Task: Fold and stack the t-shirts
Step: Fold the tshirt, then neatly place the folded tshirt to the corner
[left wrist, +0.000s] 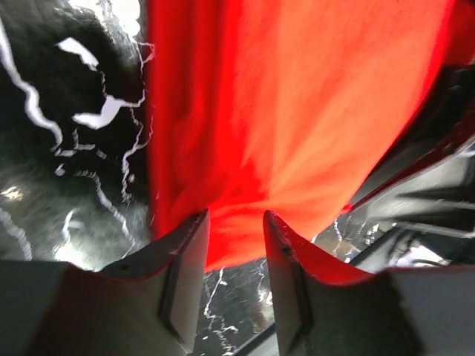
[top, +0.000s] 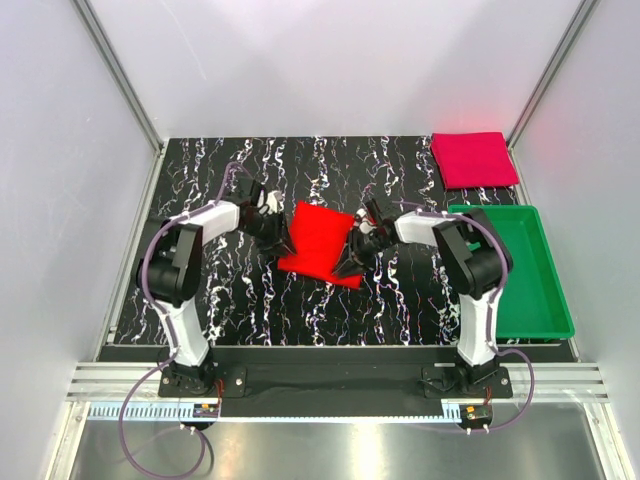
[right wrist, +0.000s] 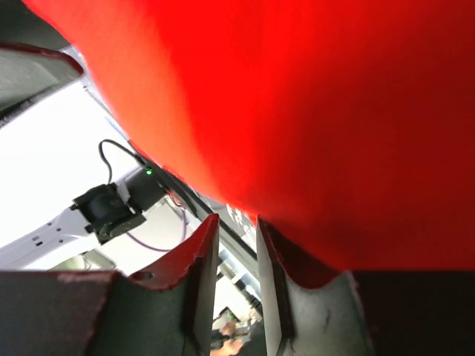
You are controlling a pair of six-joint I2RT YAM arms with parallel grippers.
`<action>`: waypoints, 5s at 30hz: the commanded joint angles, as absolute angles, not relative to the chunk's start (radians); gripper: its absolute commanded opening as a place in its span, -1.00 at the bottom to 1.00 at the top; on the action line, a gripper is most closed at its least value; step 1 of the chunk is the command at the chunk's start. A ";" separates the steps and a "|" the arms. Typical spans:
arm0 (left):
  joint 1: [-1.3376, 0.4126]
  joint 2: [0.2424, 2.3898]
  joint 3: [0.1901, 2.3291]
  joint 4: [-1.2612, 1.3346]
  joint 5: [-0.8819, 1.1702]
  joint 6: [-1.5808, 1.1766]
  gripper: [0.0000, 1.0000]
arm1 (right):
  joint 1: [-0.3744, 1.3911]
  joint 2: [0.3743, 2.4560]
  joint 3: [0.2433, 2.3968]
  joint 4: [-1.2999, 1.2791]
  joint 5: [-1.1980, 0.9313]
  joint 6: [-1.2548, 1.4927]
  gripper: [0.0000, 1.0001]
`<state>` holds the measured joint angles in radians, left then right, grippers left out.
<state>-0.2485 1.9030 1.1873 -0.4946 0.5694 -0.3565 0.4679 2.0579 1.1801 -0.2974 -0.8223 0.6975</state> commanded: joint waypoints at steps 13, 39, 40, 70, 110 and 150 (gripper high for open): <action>-0.255 1.455 0.935 -0.350 0.454 -0.632 0.19 | 0.425 1.757 1.069 -0.387 -0.678 0.687 0.01; -0.890 1.659 0.521 0.514 -0.172 -1.830 0.12 | 0.258 1.414 0.942 -0.503 -0.385 0.660 0.66; -0.893 1.670 0.534 0.505 -0.181 -1.836 0.10 | 0.258 1.416 0.939 -0.505 -0.382 0.651 0.66; -0.897 1.635 0.546 0.669 -0.114 -1.954 -1.00 | 0.239 1.868 1.161 -0.420 -0.670 0.546 0.94; -0.714 1.274 0.764 -0.058 0.353 -1.073 0.03 | 0.225 1.816 1.357 -0.644 -0.249 0.292 -1.00; -0.405 1.394 0.917 -0.411 0.429 -0.568 0.06 | 0.018 2.391 2.715 -1.035 0.112 -0.278 -1.00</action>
